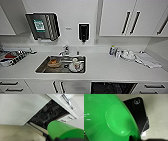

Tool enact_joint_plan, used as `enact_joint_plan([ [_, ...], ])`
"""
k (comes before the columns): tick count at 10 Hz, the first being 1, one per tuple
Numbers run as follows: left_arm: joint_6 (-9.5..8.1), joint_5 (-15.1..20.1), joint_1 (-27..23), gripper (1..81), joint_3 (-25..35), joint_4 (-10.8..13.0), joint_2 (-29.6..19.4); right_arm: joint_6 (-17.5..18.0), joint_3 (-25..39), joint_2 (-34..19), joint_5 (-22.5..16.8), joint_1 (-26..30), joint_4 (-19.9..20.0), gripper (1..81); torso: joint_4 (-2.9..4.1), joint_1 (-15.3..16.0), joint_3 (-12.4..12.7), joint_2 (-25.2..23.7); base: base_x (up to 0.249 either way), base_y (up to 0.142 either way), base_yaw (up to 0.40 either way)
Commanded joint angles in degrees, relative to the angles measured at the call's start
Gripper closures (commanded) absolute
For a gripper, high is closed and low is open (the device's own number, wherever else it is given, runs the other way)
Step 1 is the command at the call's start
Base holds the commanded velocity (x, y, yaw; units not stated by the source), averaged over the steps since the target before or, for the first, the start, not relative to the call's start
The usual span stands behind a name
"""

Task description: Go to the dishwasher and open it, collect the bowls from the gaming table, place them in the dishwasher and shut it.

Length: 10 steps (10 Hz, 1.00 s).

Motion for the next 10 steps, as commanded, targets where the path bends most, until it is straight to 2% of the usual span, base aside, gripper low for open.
enact_joint_plan([
  [1, 0.28, 6.03, -8.98, 81.1, 3.58, -1.29, 0.66, 0.01, 0.83, -0.84, -2.36, 2.16, -0.85, 81.1, 0.0, 0.0, 0.0, 0.0, 0.0, 0.0, 0.0],
  [3, 0.28, 9.11, -11.52, 81.1, 3.5, -1.47, 3.21, 0.01, 0.83, -0.84, -2.36, 2.16, -0.85, 81.1, 0.0, 0.0, 0.0, 0.02, 0.0, 0.0, 0.0],
  [5, 0.11, 10.69, -13.54, 81.1, 3.15, -2.26, 5.06, 0.01, 1.0, -0.84, -2.36, 2.25, -0.85, 81.1, 0.0, 0.0, -2.87, 0.02, 0.0, 0.0, 0.0],
  [6, 0.11, 12.19, -14.51, 81.1, 3.06, -2.26, 5.76, 0.01, 1.09, -0.84, -2.36, 2.34, -0.85, 81.1, 0.0, 0.0, -2.16, 0.02, 0.0, 0.0, 0.0],
  [10, -0.06, 16.84, -18.38, 81.1, 0.69, -2.35, 10.15, 0.01, 1.27, -0.84, -2.35, 2.25, -0.85, 81.1, 0.0, 0.05, -5.05, 0.06, 0.0, 0.0, 0.0],
])
